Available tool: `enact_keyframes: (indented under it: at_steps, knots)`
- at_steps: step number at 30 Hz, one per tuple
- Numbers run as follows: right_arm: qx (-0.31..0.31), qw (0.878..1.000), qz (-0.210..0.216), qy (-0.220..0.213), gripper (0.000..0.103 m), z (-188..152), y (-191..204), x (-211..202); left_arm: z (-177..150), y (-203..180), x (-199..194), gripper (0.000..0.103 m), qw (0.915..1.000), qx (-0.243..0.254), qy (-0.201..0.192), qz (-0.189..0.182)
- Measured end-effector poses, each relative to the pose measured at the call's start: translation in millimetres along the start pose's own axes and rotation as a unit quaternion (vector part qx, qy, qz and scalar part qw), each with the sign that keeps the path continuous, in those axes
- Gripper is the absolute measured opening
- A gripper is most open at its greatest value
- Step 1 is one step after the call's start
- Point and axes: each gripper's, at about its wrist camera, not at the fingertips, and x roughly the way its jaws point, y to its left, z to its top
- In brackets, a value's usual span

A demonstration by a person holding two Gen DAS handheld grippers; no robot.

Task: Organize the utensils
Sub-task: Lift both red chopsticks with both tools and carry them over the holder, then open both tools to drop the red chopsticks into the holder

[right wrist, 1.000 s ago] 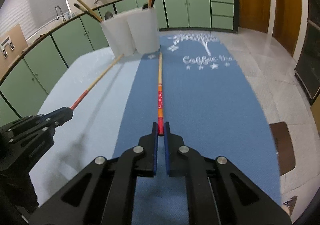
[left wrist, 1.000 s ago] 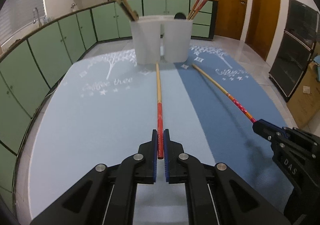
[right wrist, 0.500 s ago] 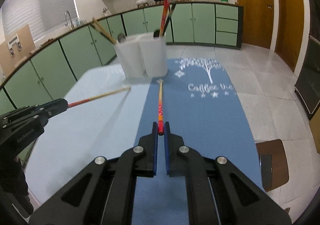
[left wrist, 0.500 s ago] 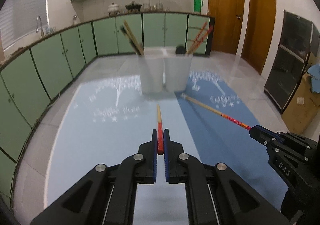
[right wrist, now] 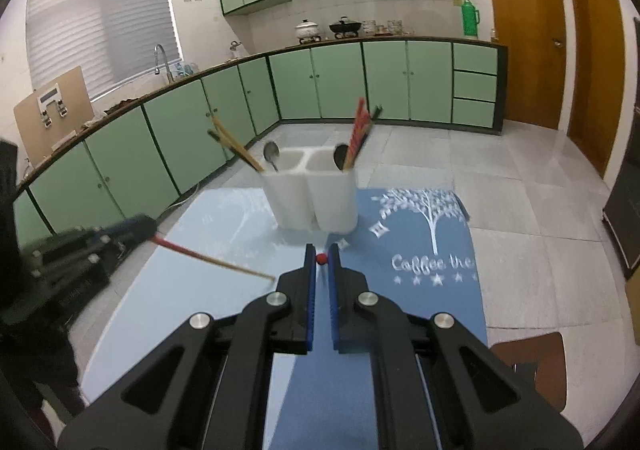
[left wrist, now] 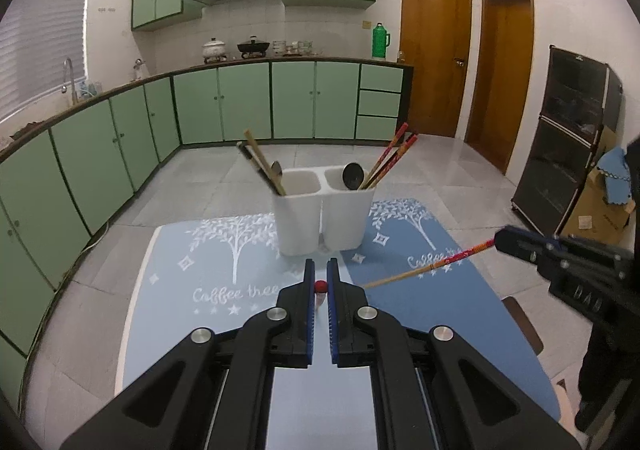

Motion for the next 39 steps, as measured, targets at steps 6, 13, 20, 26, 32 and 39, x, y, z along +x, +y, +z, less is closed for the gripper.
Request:
enact_keyframes:
  at_steps: [6, 13, 20, 26, 32, 39]
  knots:
    - [0.003, 1.000, 0.022, 0.004, 0.005, 43, -3, 5, 18, 3, 11, 0.005, 0.9998, -0.003, 0.000, -0.019]
    - [-0.019, 1.000, 0.022, -0.008, 0.005, 79, -1, 4, 32, 5, 7, 0.005, 0.9995, 0.001, -0.015, -0.026]
    - [-0.026, 0.998, 0.029, -0.041, 0.005, 118, -2, -6, 70, 11, -24, 0.005, 0.9969, 0.007, -0.075, -0.024]
    - [-0.037, 0.996, 0.017, -0.083, 0.005, 157, 3, -8, 112, 14, -30, 0.005, 0.9923, 0.012, -0.123, -0.016]
    - [-0.043, 0.995, -0.003, -0.095, 0.005, 184, 4, 18, 136, 14, 5, 0.005, 0.9937, 0.014, -0.110, -0.014]
    - [-0.030, 0.997, -0.005, -0.067, 0.005, 186, -7, 72, 136, 23, 55, 0.005, 0.9972, 0.007, -0.073, -0.012]
